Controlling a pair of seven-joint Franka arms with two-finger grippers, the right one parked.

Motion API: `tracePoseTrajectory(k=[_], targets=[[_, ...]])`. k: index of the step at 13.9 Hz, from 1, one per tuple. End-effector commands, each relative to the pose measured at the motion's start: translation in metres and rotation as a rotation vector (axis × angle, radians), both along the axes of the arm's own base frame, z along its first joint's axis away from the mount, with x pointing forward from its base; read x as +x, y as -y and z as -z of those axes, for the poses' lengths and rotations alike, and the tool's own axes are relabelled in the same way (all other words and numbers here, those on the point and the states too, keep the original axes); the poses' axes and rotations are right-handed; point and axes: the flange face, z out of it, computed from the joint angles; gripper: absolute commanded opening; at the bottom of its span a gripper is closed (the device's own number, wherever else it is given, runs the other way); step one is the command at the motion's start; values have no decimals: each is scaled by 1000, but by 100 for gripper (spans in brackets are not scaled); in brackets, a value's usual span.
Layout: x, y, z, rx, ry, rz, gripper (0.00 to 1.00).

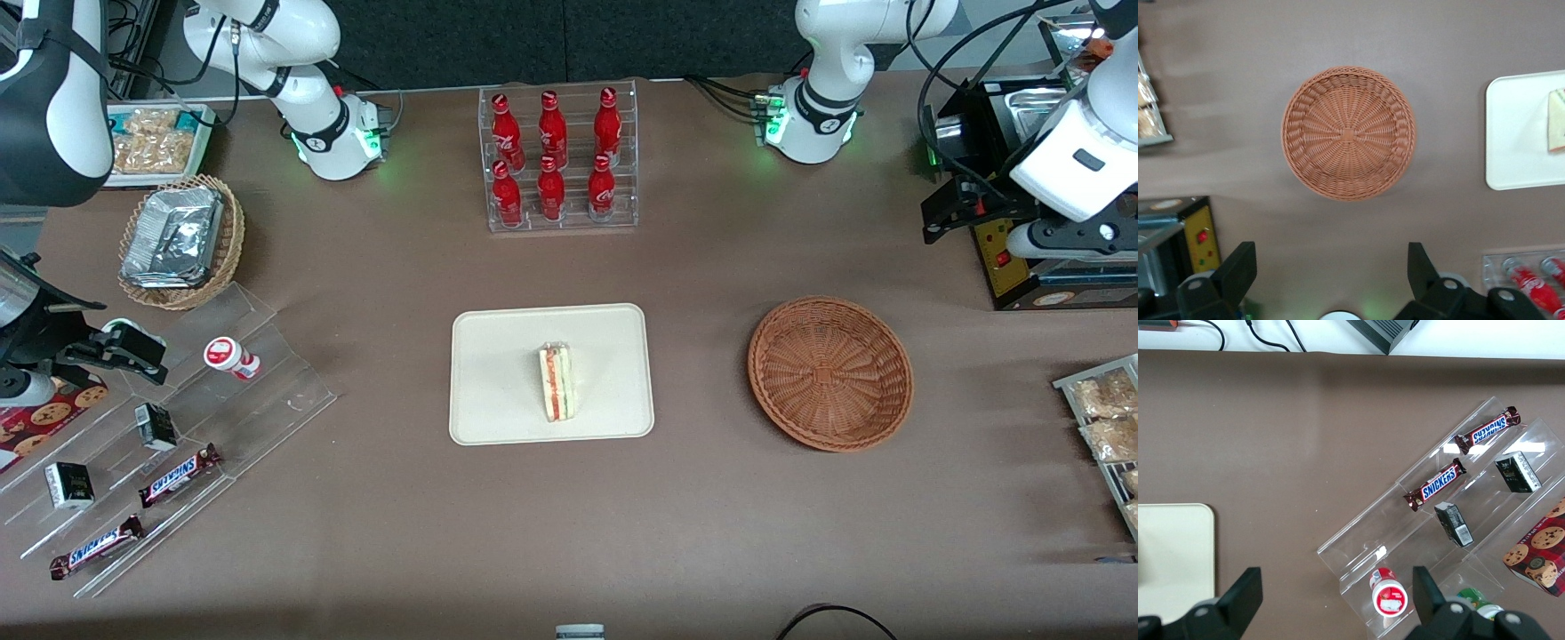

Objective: Place sandwich from basket to tray

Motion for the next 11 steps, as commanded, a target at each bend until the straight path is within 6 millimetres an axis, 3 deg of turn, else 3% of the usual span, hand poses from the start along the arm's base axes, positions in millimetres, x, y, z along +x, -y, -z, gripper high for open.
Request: tracePoseTrajectory(k=[1,6,11], targets=[[-11,-12,-14,7,9,13,100],[-34,-15,-9,20,39,4,100],[-32,-13,-8,18,41,12,100]])
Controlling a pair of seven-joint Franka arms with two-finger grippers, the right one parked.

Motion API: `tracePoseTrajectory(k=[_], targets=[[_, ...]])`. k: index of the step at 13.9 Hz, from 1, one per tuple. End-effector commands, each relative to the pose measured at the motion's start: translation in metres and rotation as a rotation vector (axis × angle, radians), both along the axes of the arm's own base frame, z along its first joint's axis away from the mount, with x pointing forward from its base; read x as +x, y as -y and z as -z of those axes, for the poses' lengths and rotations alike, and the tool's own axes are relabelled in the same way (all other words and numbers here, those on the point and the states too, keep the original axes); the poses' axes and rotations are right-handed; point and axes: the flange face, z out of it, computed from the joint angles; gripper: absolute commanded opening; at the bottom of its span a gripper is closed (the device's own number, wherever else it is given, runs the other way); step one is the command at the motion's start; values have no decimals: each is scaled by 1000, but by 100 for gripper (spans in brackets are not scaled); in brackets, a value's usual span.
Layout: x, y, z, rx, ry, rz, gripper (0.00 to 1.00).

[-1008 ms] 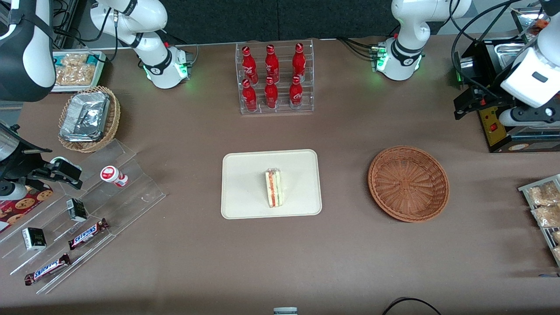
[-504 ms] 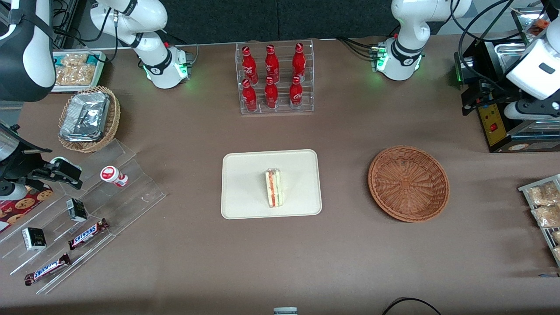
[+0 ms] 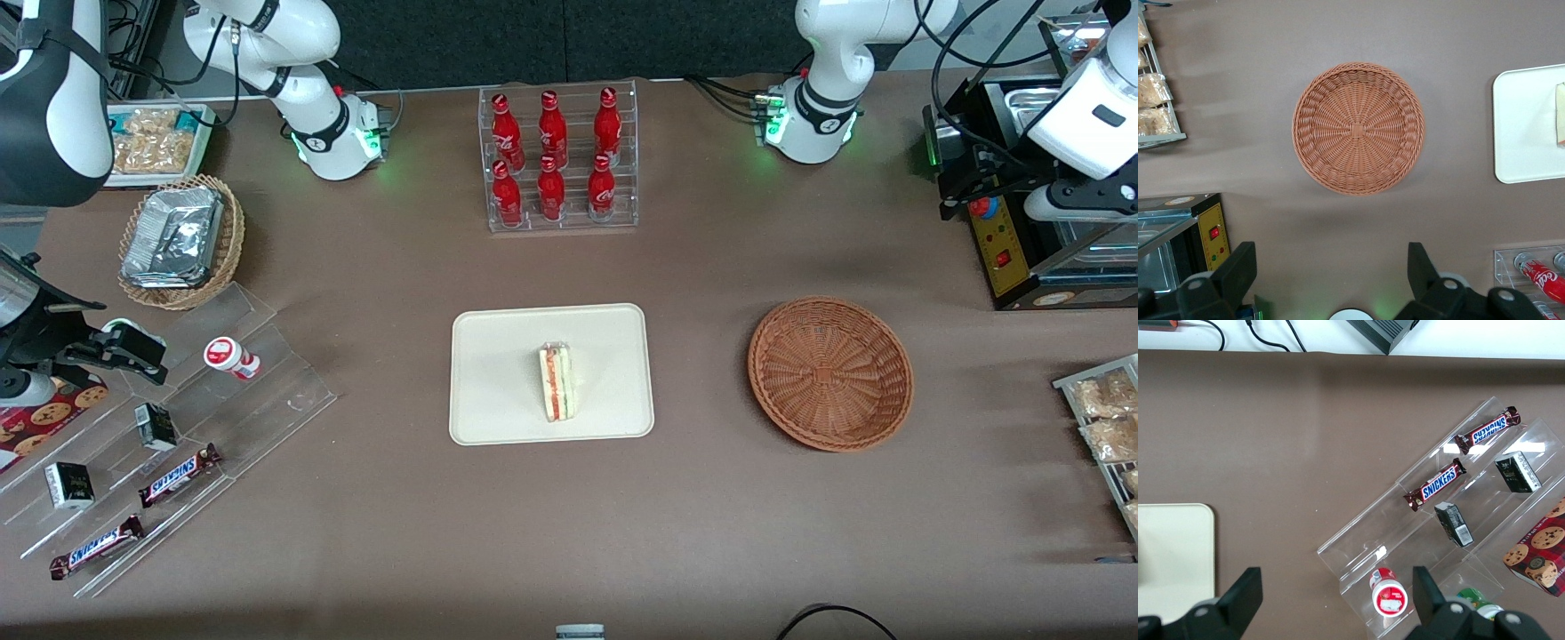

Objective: Place sandwich from basket to tray

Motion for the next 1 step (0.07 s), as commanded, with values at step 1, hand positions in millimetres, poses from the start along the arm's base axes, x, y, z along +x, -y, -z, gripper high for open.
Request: tracePoseTrajectory(k=[1], targets=[[-7,1,-1,12,16,17,100]])
